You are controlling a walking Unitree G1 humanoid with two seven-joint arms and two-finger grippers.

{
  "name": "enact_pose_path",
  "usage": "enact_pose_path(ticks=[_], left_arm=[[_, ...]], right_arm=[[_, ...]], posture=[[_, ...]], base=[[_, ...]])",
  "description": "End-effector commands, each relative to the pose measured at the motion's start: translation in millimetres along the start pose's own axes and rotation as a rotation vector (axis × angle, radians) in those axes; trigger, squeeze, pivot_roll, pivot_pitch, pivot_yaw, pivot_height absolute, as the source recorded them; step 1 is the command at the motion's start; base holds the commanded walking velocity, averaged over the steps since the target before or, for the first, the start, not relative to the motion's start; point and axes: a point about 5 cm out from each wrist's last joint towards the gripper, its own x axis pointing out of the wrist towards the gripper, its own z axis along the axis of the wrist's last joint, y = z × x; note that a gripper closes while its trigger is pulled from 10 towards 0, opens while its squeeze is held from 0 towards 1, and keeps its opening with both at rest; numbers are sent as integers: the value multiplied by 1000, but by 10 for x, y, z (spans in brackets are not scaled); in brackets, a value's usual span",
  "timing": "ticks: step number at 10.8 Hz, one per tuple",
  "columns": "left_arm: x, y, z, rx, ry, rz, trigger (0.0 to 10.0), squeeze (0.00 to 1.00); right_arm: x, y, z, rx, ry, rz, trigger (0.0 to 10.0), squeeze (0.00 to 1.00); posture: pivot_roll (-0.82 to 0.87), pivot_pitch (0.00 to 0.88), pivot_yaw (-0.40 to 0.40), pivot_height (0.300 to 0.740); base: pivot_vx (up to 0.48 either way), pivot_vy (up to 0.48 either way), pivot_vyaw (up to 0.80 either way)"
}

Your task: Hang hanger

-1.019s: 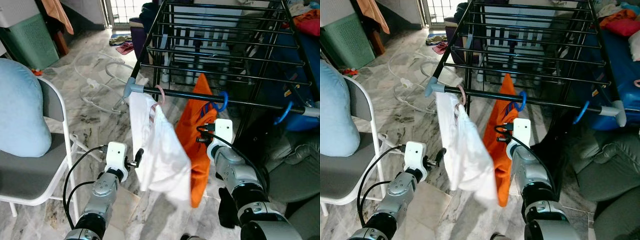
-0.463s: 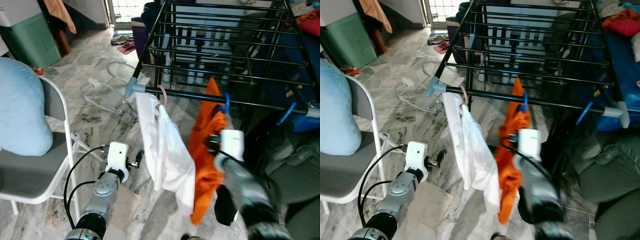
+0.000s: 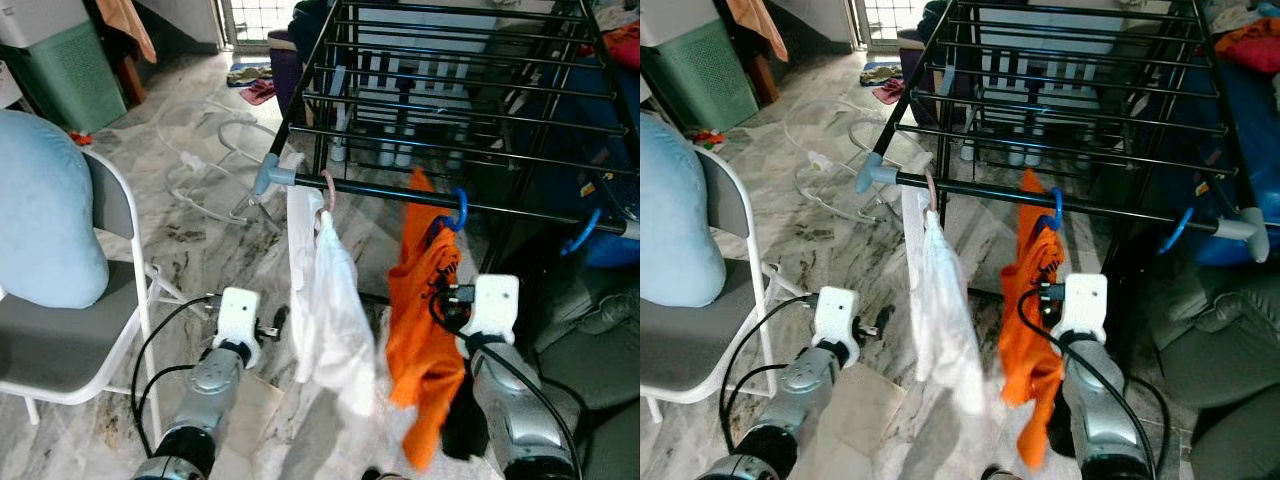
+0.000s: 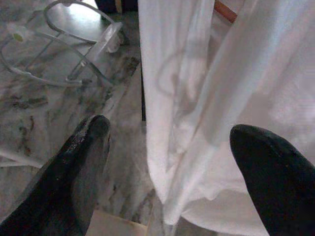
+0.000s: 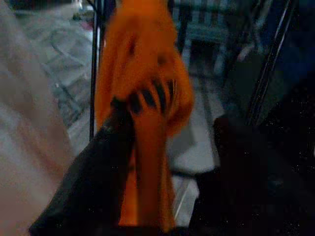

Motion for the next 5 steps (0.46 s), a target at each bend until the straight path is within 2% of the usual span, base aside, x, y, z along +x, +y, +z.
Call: enact_pose_path(ticks=[1,5], left_arm=[[4,23,-24,-2,24,18,10000,0],[-11,41,-12,-1,0,30,10000,0]], right_arm=[[-22,33,61,-1,-38,-8,10000,1000],[-69,66,31,16,-35,-7,10000,1000]], posture=[[-139,63,4,740],[-124,64,4,740]], base=[[0,0,0],[0,0,0]])
